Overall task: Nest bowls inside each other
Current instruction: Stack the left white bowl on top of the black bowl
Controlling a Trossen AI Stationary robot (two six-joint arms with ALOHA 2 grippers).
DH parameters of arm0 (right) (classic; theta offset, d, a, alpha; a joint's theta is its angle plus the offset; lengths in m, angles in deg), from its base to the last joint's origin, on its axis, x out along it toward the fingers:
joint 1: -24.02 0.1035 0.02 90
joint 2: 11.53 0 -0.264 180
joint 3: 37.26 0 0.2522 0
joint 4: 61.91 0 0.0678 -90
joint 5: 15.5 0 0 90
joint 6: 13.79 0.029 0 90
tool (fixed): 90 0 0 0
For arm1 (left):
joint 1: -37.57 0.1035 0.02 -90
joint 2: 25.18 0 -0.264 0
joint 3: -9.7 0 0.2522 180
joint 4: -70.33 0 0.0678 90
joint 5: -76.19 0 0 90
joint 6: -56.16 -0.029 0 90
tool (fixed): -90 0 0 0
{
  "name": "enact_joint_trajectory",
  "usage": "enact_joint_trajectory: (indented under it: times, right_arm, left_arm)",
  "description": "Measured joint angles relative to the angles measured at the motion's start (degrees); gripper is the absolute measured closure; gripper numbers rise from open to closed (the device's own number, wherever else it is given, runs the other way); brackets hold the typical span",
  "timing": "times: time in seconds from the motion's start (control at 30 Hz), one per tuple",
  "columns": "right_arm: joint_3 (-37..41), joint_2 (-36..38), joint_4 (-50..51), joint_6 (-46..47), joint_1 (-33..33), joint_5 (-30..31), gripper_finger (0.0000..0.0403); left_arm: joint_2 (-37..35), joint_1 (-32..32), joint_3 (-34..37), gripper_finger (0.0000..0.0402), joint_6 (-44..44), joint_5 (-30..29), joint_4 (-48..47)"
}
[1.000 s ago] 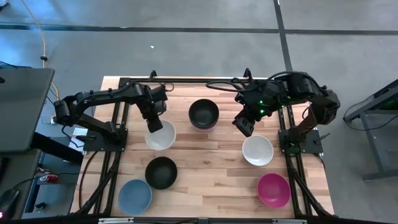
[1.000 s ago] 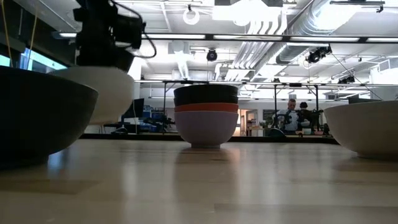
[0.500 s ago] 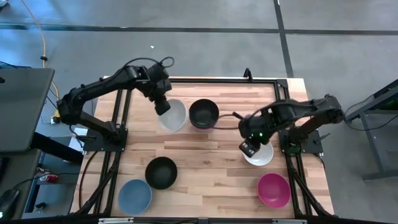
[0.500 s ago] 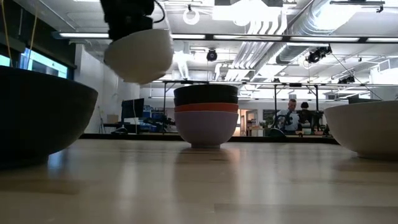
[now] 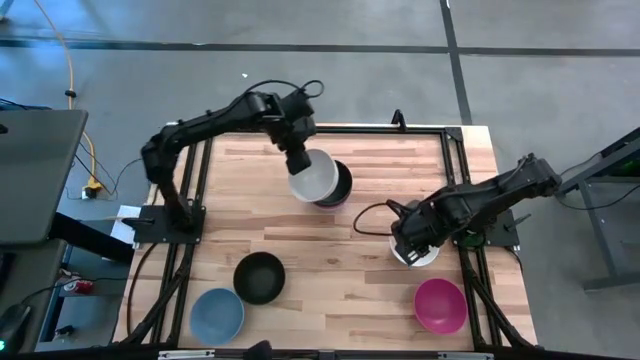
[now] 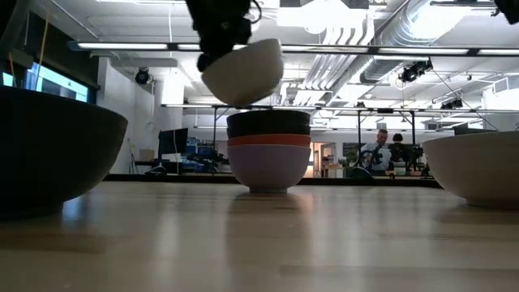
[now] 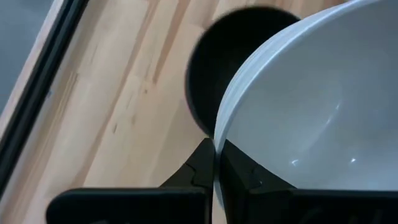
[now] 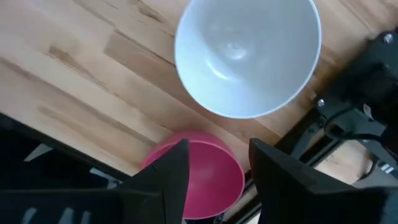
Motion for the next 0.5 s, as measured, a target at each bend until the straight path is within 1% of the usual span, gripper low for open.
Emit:
enact_joint_trajectory:
  times: [0.17, 0.33, 0.5]
  right_arm:
    - [3.36, 0.02, 0.05, 4.39, 2.5, -0.02, 0.0244]
    - [6.83, 0.02, -0.32, 7.87, 4.71, -3.26, 0.0244]
    - [7.31, 0.03, -0.54, 11.33, 6.46, -3.84, 0.0245]
  left_arm:
    - [6.05, 0.09, -8.26, 0.0401, -0.43, 0.01, -1.18]
    - [11.69, -0.07, -16.27, 0.0401, -0.72, -0.28, -5.76]
    - [16.98, -0.77, -22.12, 0.0401, -2.45, -4.09, -12.99]
